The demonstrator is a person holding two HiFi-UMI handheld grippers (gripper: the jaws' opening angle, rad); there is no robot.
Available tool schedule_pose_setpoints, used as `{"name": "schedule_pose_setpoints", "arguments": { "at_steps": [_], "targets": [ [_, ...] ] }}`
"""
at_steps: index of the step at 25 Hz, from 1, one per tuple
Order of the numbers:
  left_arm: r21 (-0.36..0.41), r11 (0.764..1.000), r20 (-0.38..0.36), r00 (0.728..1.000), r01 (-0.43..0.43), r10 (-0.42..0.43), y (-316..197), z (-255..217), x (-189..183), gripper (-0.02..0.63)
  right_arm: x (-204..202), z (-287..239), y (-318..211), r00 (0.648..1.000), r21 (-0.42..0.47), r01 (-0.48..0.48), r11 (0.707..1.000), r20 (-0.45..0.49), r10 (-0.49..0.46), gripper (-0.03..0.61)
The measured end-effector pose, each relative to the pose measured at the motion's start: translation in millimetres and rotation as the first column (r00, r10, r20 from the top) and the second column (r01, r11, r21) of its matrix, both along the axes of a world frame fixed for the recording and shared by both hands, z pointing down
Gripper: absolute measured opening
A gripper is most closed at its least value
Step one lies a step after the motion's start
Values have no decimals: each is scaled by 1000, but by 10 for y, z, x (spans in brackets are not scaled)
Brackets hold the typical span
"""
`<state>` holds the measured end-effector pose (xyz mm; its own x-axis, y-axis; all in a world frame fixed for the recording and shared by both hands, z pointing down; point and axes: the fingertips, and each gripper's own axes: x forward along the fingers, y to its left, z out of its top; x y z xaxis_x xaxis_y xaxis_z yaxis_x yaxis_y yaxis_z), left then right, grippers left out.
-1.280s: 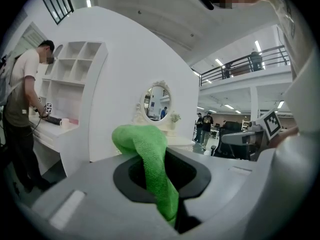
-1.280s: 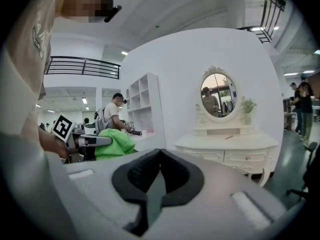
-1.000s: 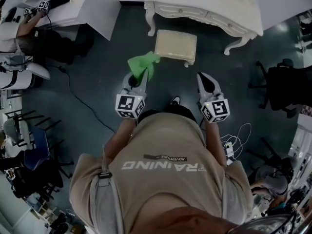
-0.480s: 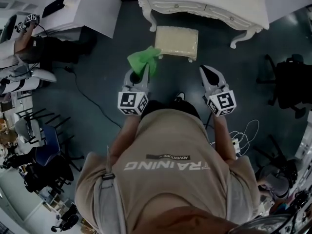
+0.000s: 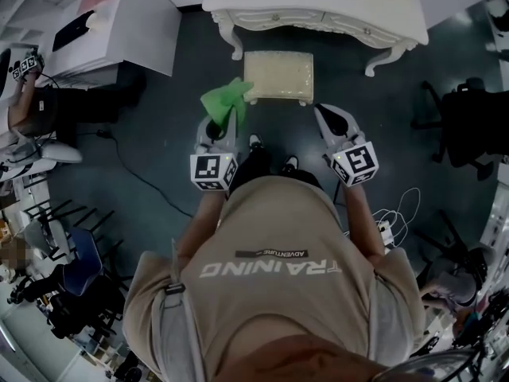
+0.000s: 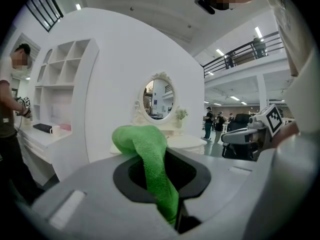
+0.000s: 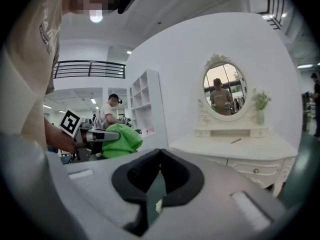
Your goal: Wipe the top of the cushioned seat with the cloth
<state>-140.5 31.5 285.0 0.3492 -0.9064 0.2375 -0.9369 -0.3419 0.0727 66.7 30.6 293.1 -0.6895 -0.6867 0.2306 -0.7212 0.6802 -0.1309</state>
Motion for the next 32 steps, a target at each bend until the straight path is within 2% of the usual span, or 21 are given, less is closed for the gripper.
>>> {"name": "schedule_pose_setpoints", "arguments": {
  "at_steps": [6, 9, 14, 16, 19, 23, 27, 32],
  "targets": [
    [37, 997, -21, 997, -67, 68, -451, -82, -345, 48, -414, -202, -339, 999, 33, -49, 998, -21, 50, 2],
    [56, 995, -23, 996, -83, 84, -691, -98, -596, 48, -553, -247, -583, 993, 45, -110, 993, -45, 112, 2],
    [91, 990, 24, 994, -112, 111, -1011, 12, -955, 48, -747, -288, -763, 982, 64, -184, 981, -33, 186, 2],
    [78, 988, 32, 991, -135, 133, -1104, 117, -947, 48, -739, -234, -759, 978, 55, -202, 978, -44, 204, 2],
    [55, 983, -7, 984, -176, 176, -1152, 223, -882, 48, -718, -106, -735, 969, 27, -240, 970, -57, 241, 2],
    [20, 982, -33, 981, -189, 189, -1147, 357, -870, 48, -738, -60, -773, 960, 12, -274, 962, -54, 275, 2],
    [-31, 982, -42, 982, -187, 186, -1159, 540, -762, 48, -695, -69, -886, 965, 26, -256, 966, -57, 257, 2],
    [-34, 986, -21, 987, -163, 162, -1218, 490, -598, 48, -547, 86, -1017, 974, -21, -224, 974, -26, 224, 2]
  ]
}}
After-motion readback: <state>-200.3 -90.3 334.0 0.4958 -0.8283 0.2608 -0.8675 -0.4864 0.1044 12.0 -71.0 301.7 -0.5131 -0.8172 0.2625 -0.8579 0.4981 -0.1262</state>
